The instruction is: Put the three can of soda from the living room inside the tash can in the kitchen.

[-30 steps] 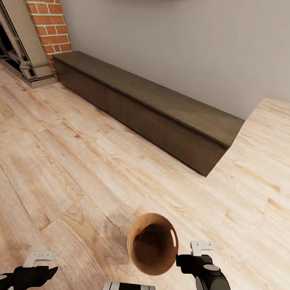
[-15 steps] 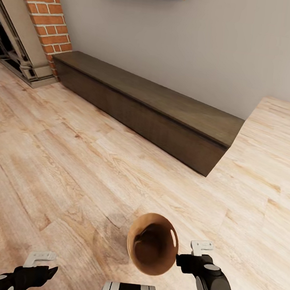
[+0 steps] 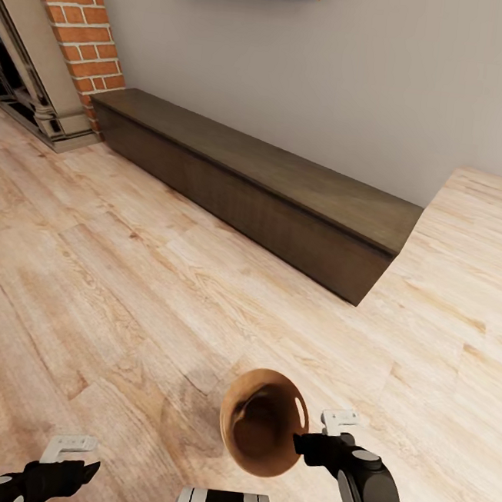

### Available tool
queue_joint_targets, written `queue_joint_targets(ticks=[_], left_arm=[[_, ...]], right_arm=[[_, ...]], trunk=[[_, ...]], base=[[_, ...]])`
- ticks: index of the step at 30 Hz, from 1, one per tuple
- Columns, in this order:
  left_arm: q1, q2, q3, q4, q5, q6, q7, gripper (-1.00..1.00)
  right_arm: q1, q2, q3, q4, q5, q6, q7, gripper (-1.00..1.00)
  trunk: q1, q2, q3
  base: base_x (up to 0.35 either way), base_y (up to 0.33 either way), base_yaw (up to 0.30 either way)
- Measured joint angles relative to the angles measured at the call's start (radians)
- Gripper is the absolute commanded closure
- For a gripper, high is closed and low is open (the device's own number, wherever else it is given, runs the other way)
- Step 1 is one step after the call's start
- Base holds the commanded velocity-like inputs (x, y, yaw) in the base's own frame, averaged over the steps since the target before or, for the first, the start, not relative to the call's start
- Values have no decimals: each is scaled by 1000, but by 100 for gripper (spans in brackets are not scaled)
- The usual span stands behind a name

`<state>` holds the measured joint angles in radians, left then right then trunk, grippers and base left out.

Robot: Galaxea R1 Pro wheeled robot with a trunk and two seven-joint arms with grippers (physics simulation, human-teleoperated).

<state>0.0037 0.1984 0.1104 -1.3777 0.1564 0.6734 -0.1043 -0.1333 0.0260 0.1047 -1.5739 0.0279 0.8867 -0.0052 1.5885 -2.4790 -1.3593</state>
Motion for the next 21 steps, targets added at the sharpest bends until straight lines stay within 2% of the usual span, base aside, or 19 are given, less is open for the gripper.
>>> queue_joint_targets(ticks=[9, 12, 21], left_arm=[[0, -1, 0, 2, 0, 0, 0, -100], [0, -1, 0, 5, 0, 0, 0, -100], [0, -1, 0, 7, 0, 0, 0, -100]], right_arm=[[-1, 5, 0, 3, 1, -9, 33, -100], [-45, 13, -1, 51, -3, -24, 32, -100], [-91, 15, -4, 181, -2, -103, 24, -100]], trunk=[[0, 0, 0], [0, 0, 0], [0, 0, 0]], base=[[0, 0, 0], [0, 0, 0], [0, 0, 0]])
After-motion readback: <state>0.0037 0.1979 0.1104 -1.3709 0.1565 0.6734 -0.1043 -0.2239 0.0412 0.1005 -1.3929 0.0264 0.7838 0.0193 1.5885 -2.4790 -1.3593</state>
